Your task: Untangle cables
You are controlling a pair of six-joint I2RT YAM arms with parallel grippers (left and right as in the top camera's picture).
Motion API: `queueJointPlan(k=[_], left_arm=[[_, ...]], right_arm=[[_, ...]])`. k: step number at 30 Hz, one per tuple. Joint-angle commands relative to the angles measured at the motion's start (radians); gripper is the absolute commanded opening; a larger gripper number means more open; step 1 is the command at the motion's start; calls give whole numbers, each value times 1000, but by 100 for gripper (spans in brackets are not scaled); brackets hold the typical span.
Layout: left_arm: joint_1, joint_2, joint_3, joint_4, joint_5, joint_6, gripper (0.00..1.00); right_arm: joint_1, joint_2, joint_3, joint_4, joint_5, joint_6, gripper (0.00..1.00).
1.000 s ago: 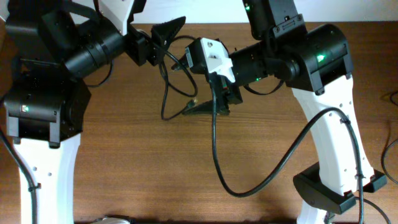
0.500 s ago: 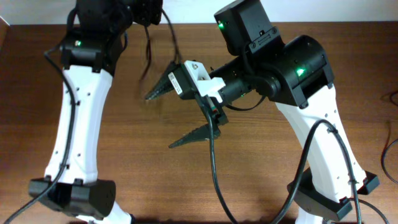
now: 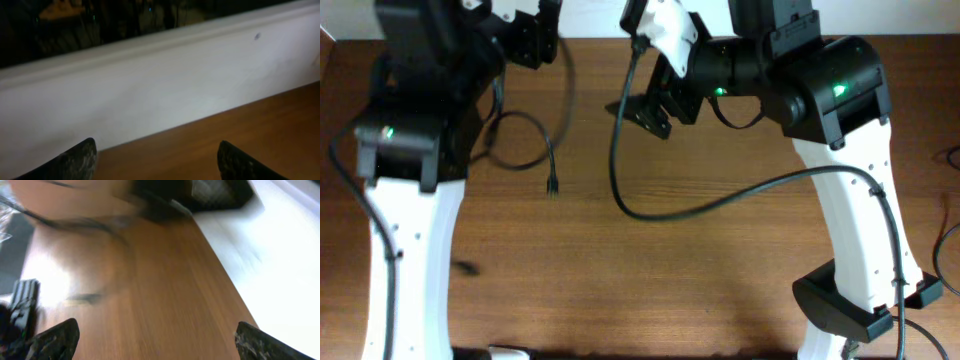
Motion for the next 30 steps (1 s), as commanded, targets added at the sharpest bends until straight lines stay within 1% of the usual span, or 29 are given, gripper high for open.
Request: queueJointPlan(k=[1,4,7,9,12,14,15,17,21,25,28,30], left_arm=[[-45,-15,8,-15,2,-9,76],[-66,-15,8,-35,-36,0,77],[-66,-15,8,-55,-129,47,77],[-66,-15,8,-53,-186,52,77],[-66,-15,8,-50,-188,56,78],[-66,-14,8,-42,-216,89,78],[-66,-10,8,-30,-273,93,78],[-66,-5,8,-27,-323,111,78],[-68,-3,8,-19,-325,111,79],[-73,-3,8,-13,-336,109,77],[-153,-14,8,-34,-336,21,79],[-229,-34,8,-39,-336,17,79]], right_arm=[[59,-15,-2,21,166,182,99],[79,-19,-2,48,153,208,99],[79,-37,-2,43,154,208,99],[77,-43,-2,43,158,207,99],[77,-45,-2,44,158,207,99],[77,-45,-2,43,154,208,99],[77,-45,-2,41,146,208,99],[79,-45,-2,35,146,208,99],[79,-45,-2,38,146,208,99],[79,-45,-2,45,147,221,99],[79,-41,-2,76,209,224,99],[79,-38,-3,112,241,227,99]])
